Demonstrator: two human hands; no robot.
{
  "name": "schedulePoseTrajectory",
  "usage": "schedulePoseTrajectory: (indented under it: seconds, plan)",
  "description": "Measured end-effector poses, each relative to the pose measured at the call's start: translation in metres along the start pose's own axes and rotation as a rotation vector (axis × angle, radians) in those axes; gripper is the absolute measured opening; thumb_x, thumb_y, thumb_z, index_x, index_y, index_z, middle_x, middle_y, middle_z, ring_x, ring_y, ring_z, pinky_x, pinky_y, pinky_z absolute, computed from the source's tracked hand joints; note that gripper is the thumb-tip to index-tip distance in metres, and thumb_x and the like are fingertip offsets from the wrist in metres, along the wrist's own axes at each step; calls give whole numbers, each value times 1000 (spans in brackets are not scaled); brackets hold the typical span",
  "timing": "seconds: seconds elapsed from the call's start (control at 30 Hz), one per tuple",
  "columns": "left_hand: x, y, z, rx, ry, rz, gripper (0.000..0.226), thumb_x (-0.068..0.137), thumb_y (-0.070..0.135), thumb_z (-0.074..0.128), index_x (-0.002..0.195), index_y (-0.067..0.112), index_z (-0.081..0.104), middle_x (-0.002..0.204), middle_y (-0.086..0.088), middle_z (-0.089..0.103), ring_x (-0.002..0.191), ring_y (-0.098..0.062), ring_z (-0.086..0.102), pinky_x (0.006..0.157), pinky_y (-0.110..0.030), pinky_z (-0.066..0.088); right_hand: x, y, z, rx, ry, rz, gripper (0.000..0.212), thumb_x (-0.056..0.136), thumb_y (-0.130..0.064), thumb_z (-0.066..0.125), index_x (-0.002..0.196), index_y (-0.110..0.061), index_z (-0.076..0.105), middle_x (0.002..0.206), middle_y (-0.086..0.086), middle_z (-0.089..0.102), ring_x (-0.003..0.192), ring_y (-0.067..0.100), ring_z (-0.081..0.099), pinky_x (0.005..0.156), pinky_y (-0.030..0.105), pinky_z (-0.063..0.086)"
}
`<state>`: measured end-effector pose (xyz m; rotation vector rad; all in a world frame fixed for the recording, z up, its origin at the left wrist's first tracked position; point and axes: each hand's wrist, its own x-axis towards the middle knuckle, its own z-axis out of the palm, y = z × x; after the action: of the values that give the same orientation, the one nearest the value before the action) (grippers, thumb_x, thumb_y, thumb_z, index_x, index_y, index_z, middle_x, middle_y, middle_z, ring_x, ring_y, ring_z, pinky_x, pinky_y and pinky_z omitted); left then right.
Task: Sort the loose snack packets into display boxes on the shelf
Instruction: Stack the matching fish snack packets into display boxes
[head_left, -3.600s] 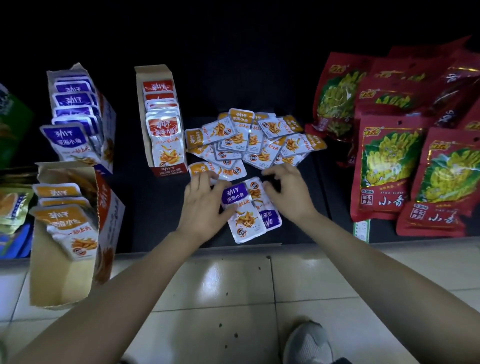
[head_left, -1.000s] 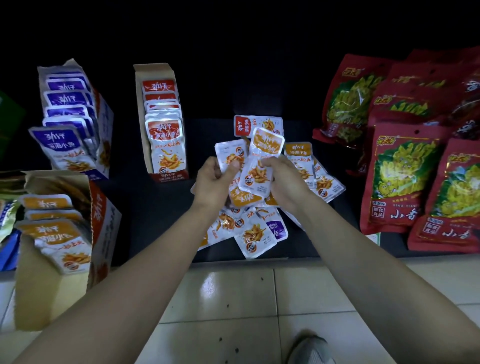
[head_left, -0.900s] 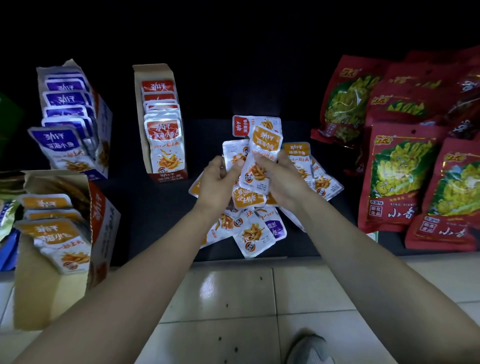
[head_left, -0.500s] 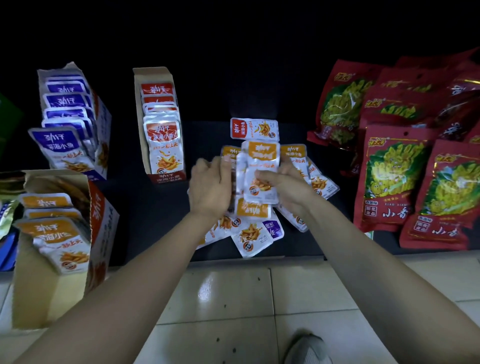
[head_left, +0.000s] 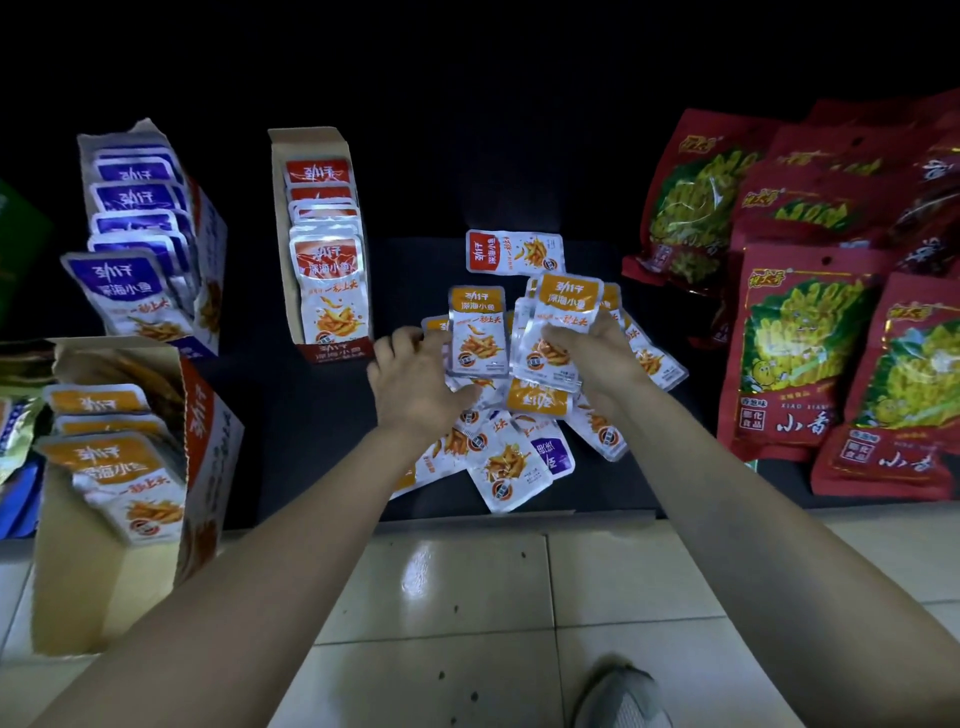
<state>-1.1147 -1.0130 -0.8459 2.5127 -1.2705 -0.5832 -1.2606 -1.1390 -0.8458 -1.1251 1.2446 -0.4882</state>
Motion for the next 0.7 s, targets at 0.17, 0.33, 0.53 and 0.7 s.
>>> schedulePoseTrajectory:
  seconds: [0.17, 0.33, 0.53, 0.7]
  plan:
    - [-4, -2, 6, -56, 21, 82, 55, 79, 46, 74, 127, 28, 54, 136, -2, 38, 130, -23, 27, 101, -34, 22, -2, 2, 14, -175, -62, -43, 29, 93, -10, 63, 119, -16, 50, 111, -3, 60, 107, 16, 57, 97, 34, 46]
    - [-5, -8, 3, -119, 22, 109, 57, 75, 40, 80, 124, 24, 57, 136, 3, 45, 124, -19, 32, 87, -25, 19, 0, 1, 32, -313, -95, -45, 41, 90, -16, 68, 125, -8, 48, 117, 7, 64, 107, 22, 62, 91, 37, 53]
    - [-7, -6, 2, -44, 1, 85, 70, 79, 42, 76, 139, 19, 47, 137, -4, 39, 128, -24, 27, 102, -29, 22, -1, -9, 15, -89, -97, 44, 27, 87, -10, 69, 114, -6, 62, 105, 6, 70, 95, 22, 68, 82, 37, 56]
    - [-2, 4, 1, -10, -7, 46, 66, 78, 40, 77, 134, 18, 50, 133, -6, 38, 127, -25, 28, 103, -29, 26, -6, -14, -13, 5, -93, 122, 32, 87, -11, 69, 119, -7, 62, 109, 9, 71, 99, 27, 69, 87, 45, 57]
